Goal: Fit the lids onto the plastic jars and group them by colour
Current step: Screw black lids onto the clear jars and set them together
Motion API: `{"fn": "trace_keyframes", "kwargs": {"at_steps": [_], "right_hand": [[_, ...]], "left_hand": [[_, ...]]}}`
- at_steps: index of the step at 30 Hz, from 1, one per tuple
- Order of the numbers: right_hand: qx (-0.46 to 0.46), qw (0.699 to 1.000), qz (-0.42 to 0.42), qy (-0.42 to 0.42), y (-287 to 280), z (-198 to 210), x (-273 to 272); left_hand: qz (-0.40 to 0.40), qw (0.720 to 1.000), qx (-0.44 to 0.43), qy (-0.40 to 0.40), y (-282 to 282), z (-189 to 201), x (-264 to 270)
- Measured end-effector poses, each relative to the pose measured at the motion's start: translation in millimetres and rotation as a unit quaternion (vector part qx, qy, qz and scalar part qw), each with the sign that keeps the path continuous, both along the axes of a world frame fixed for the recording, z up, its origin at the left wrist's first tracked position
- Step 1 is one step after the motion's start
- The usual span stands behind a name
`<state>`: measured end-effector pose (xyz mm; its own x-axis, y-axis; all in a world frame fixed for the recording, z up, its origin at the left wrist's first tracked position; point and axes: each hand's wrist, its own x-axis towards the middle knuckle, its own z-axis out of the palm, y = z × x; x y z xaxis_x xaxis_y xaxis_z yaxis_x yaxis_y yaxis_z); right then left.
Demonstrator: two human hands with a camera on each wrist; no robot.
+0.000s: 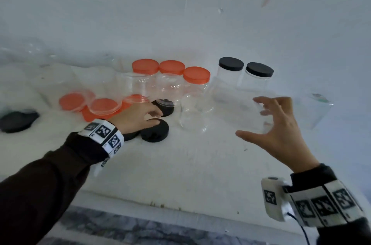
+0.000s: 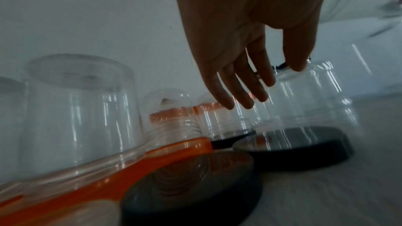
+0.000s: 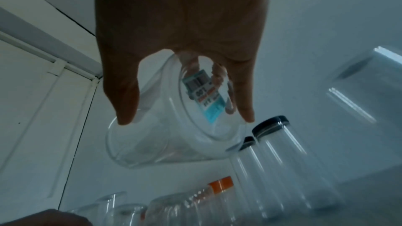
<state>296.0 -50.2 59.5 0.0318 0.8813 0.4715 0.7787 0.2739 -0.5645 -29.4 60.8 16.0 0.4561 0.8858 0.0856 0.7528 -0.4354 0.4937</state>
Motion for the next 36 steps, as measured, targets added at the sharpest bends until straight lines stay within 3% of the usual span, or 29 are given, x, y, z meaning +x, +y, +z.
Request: {"fn": "trace_keyframes", "kwargs": {"at_steps": [5,12,19,25,29,36], "right_hand": [[-0.001,0.999,-0.016,-0.028,7,-10,-10],[-0.058,0.998,-0.023,0.013,13,-29,-8],[-0.150,0.987,-0.010,0.049,16,-45,-8],[-0.216,0.971,0.020,0.102,23,-49,-4],[-0.246,0.962,0.039,0.111,27,-53,-1],[-0.274,0.954,0.051,0.109,27,-58,6]], "left_hand": [[-0.044,0.984,-0.085,0.150,-2,-11,1],[-0.037,0.970,-0.114,0.211,8,-20,10],[-0.041,0.985,-0.098,0.137,13,-20,9],[-0.026,0.999,-0.027,-0.001,13,-2,10],[-0.022,0.996,0.005,-0.091,10,13,16],[-0.087,0.975,0.051,-0.198,-2,39,52]]}}
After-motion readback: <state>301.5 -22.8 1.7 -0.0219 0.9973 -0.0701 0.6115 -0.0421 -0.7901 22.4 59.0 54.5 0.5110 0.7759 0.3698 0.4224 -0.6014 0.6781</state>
